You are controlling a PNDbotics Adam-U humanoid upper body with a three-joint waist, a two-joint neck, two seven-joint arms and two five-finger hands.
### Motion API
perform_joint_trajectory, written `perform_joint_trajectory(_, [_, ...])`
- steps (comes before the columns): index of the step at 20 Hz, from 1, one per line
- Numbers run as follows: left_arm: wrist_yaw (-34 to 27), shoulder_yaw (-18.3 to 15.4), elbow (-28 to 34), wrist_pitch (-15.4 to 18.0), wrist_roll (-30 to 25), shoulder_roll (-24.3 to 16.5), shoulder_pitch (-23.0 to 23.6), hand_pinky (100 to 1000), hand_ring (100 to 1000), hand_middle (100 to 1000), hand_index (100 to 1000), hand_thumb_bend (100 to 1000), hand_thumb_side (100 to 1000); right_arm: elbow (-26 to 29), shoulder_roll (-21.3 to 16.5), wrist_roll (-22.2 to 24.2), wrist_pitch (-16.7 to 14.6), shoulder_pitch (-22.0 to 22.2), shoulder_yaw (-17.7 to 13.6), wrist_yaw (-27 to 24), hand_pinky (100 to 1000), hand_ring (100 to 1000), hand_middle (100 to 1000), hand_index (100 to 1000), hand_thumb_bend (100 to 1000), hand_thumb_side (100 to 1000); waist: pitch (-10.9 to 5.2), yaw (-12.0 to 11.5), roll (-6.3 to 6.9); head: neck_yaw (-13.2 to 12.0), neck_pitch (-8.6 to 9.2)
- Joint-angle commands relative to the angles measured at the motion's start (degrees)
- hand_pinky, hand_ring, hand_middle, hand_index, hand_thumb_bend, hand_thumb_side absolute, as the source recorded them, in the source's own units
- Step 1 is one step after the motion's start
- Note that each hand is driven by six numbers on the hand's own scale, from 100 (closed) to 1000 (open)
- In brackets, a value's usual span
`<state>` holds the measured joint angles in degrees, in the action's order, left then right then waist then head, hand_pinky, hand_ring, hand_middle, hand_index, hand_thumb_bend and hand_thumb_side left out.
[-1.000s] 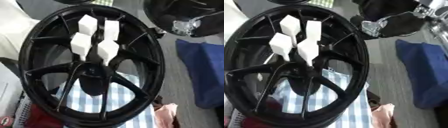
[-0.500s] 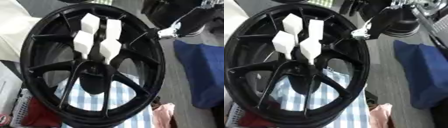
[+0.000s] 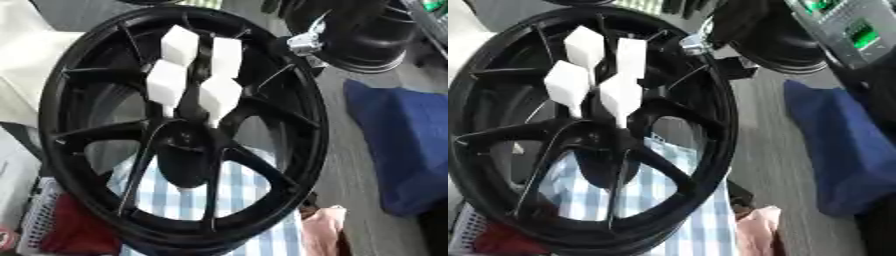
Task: Pull the pin out of the wheel hub.
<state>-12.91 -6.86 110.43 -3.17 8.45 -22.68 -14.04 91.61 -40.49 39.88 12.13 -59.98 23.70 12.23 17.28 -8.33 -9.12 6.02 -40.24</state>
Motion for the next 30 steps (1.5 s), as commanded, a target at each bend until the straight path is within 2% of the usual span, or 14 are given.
perform_joint_trajectory(1, [0.1,0.0,0.8,0.1,-0.2,-1.5,-0.7,764,776,729,778,123,832,0.2,0.2,-0.1,-0.1,-1.5,-0.1,-0.6,826,754,737,773,436,397,-0.96,-0.1,0.28,0.2,-0.26])
perform_joint_trajectory(6, [0.0,0.0,0.8,0.0,-0.2,-1.4,-1.0,764,777,730,777,123,833,0.0,2.4,-0.2,1.2,-2.3,0.5,-3.2,820,758,750,785,452,404,-0.60,-0.4,0.01,0.4,-0.40])
perform_joint_trajectory(10, [0.0,-0.2,0.9,0.0,0.1,-1.3,-1.1,764,778,730,778,124,834,-0.7,3.5,-0.8,2.0,-2.6,0.7,-3.0,822,778,781,807,480,408,-0.39,-0.8,-0.23,0.8,-0.14])
perform_joint_trajectory(21, [0.1,-0.1,1.0,-0.3,0.0,-1.1,-1.4,765,778,730,777,123,841,-3.4,4.7,-2.0,0.7,-2.1,1.0,-0.3,822,775,772,798,471,412,0.30,-1.6,-0.94,1.2,0.57])
perform_joint_trajectory(30, [0.1,-0.2,1.0,-0.3,0.0,-1.0,-1.3,765,778,731,777,124,842,-5.0,5.1,-0.9,-0.1,-1.6,1.6,1.0,819,766,754,787,465,395,0.48,-1.7,-1.11,1.1,0.73])
